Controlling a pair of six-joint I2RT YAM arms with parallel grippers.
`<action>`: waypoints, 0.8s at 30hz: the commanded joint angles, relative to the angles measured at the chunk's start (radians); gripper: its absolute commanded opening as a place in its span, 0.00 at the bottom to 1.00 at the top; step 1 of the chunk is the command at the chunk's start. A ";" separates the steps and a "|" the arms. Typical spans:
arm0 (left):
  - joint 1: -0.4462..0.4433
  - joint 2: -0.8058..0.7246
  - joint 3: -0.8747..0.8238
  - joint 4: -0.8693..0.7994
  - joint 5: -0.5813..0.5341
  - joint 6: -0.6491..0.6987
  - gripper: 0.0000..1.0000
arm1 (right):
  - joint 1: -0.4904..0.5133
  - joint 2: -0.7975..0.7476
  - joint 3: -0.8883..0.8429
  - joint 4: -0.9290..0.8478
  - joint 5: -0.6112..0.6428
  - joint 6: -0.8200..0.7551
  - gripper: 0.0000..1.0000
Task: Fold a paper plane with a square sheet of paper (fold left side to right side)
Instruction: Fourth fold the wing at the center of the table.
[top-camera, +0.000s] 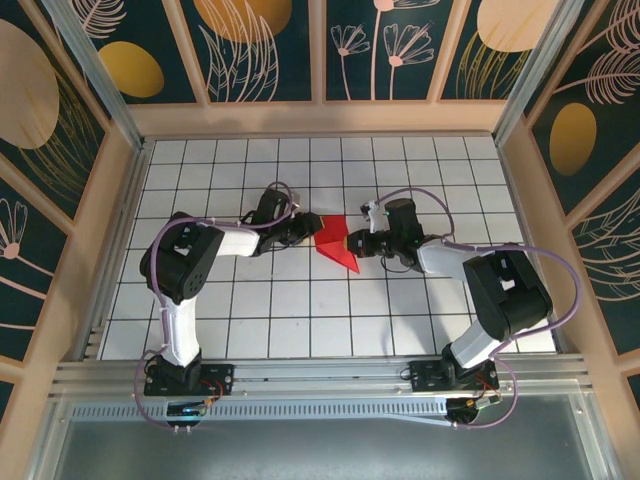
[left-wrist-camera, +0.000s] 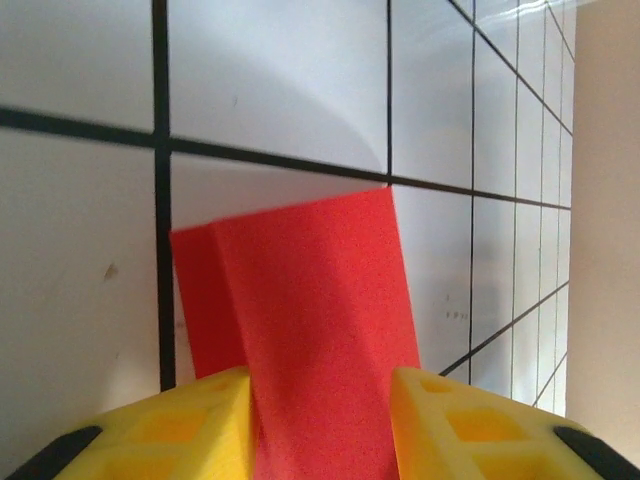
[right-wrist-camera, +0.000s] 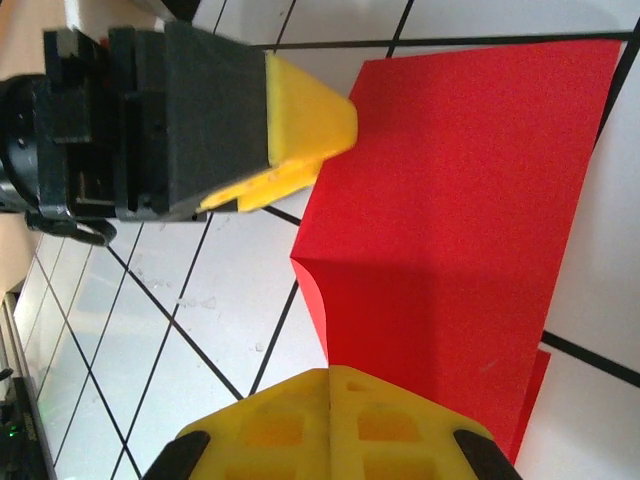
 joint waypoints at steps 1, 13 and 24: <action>0.003 0.017 0.037 -0.011 -0.020 0.031 0.31 | -0.010 -0.016 -0.018 0.035 -0.016 0.016 0.00; 0.003 -0.001 0.031 -0.005 -0.033 0.028 0.00 | -0.020 -0.052 -0.011 -0.032 0.060 0.006 0.27; 0.003 -0.067 -0.001 -0.011 -0.013 -0.048 0.00 | 0.039 -0.227 0.053 -0.350 0.370 -0.091 0.54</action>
